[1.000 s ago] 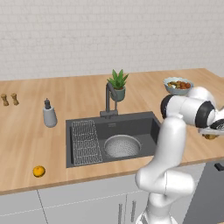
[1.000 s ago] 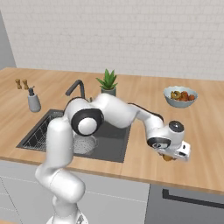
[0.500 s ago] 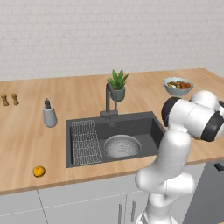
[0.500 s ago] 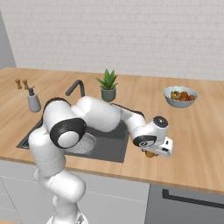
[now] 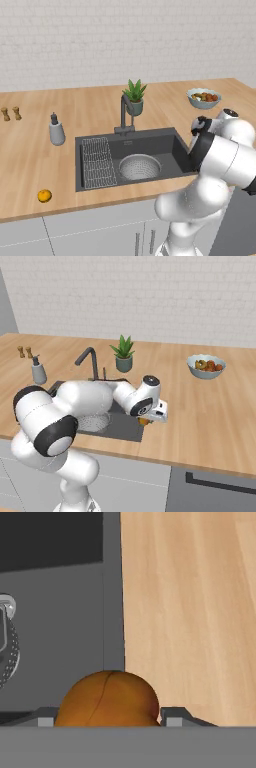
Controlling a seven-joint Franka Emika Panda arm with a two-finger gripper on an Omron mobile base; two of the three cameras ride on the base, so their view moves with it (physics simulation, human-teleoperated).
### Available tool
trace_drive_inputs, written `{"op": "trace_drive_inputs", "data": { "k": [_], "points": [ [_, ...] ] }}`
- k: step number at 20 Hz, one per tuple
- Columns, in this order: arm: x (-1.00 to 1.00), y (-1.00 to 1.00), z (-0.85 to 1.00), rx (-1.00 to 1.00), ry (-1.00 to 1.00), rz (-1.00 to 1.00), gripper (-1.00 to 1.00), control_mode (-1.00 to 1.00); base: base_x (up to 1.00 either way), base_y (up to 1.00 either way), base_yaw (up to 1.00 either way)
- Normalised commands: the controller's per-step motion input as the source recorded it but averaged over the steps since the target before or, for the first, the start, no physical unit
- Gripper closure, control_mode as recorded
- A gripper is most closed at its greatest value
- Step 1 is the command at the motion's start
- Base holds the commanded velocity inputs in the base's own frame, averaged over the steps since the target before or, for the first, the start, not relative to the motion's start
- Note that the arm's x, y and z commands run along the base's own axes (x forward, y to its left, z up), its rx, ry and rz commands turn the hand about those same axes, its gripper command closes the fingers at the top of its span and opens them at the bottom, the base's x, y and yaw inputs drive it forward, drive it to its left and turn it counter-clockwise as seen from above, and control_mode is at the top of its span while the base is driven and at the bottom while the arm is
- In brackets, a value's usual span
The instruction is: Put the colander in the sink, put the peach, tangerine in the colander, and turn on the sink faucet and pour water over the colander.
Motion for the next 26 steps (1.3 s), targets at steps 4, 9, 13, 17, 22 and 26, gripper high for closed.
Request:
{"op": "trace_drive_inputs", "data": {
  "k": [4,9,13,17,22,26],
  "points": [
    [0.14,1.0,0.1,0.07,0.04,0.16,1.0,-1.0,0.0,0.0,0.0],
    [0.11,0.96,0.0,0.11,0.02,0.17,1.0,-1.0,0.0,0.0,0.0],
    [0.19,0.73,0.0,0.15,0.0,0.16,1.0,-1.0,0.0,0.0,0.0],
    [0.39,0.73,-0.07,0.05,0.0,0.12,1.0,-1.0,0.0,0.0,0.0],
    [0.24,0.65,-0.21,0.0,0.0,0.07,1.0,-1.0,0.0,0.0,0.0],
    [0.01,0.54,-0.46,0.0,0.0,0.02,1.0,-1.0,0.0,0.0,0.0]
  ]
}}
